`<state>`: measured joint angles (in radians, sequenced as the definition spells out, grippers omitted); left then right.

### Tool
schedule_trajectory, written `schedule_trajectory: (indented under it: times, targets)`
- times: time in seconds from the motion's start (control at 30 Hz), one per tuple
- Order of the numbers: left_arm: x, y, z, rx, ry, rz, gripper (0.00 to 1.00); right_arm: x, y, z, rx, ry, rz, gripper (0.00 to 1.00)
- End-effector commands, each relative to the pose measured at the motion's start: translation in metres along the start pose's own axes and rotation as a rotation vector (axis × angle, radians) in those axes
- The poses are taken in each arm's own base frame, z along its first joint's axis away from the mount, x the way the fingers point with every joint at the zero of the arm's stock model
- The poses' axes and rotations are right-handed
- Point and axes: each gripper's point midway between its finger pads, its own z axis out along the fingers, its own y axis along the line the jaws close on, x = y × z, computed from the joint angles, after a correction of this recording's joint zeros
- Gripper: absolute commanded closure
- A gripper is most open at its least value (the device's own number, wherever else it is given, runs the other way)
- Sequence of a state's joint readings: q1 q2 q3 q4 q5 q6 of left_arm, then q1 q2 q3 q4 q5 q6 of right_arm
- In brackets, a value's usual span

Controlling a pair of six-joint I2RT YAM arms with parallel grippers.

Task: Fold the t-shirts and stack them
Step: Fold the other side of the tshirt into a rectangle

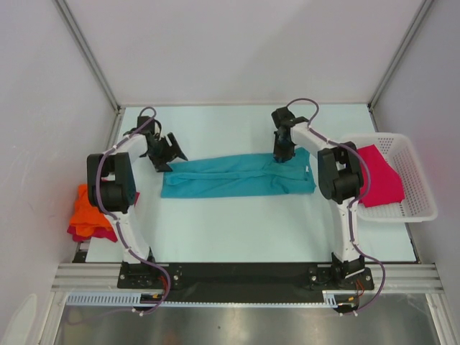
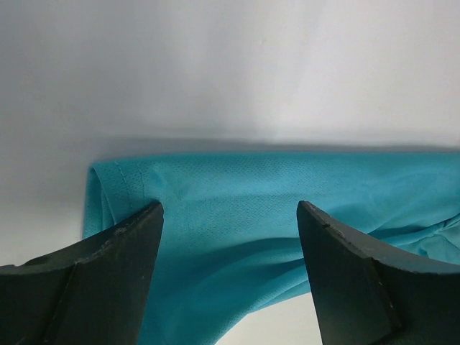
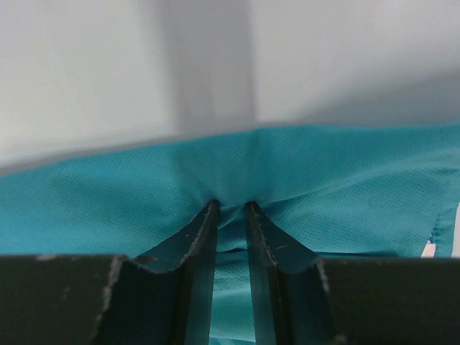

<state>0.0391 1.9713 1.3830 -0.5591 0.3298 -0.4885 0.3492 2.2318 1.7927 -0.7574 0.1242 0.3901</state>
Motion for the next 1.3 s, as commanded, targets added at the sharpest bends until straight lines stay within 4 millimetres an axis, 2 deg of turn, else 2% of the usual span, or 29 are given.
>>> schedule_trajectory:
  times: [0.0, 0.13, 0.2, 0.23, 0.27, 0.33, 0.47, 0.67, 0.97, 1.13, 1.27]
  targets:
    - [0.007, -0.009, 0.004, 0.042, 0.002, 0.003, 0.2, 0.006, 0.009, -0.014, -0.019, -0.027, -0.006, 0.73]
    - [0.016, -0.012, 0.0, 0.046, -0.004, 0.011, 0.2, 0.025, 0.01, -0.016, -0.015, -0.014, -0.023, 0.73]
    - [0.023, -0.007, 0.001, 0.037, 0.004, 0.007, 0.2, 0.034, 0.01, -0.02, -0.013, -0.009, -0.034, 0.73]
    - [0.023, -0.007, 0.0, 0.037, 0.001, 0.008, 0.2, 0.037, 0.01, -0.022, -0.011, -0.008, -0.032, 0.73]
    - [0.036, -0.011, 0.004, 0.036, 0.023, 0.026, 0.2, 0.037, 0.009, -0.025, -0.01, -0.014, -0.033, 0.73]
    - [0.039, -0.011, 0.005, 0.031, 0.022, 0.03, 0.2, 0.043, 0.009, -0.027, -0.005, -0.011, -0.041, 0.73]
    - [0.043, -0.01, 0.005, 0.024, 0.022, 0.033, 0.2, 0.037, 0.009, -0.035, -0.005, -0.036, -0.049, 0.73]
    - [0.037, -0.014, -0.003, 0.02, -0.002, 0.046, 0.2, 0.014, 0.008, -0.043, 0.032, -0.086, -0.081, 0.74]
    - [0.054, 0.004, 0.014, -0.029, 0.048, 0.007, 0.2, -0.016, -0.001, -0.061, 0.077, -0.155, -0.084, 0.74]
    - [0.058, 0.01, 0.01, -0.055, 0.039, -0.019, 0.2, -0.014, -0.002, -0.067, 0.063, -0.157, -0.082, 0.73]
    - [0.063, 0.012, 0.006, -0.065, 0.031, -0.021, 0.21, 0.005, 0.003, -0.066, 0.038, -0.123, -0.081, 0.73]
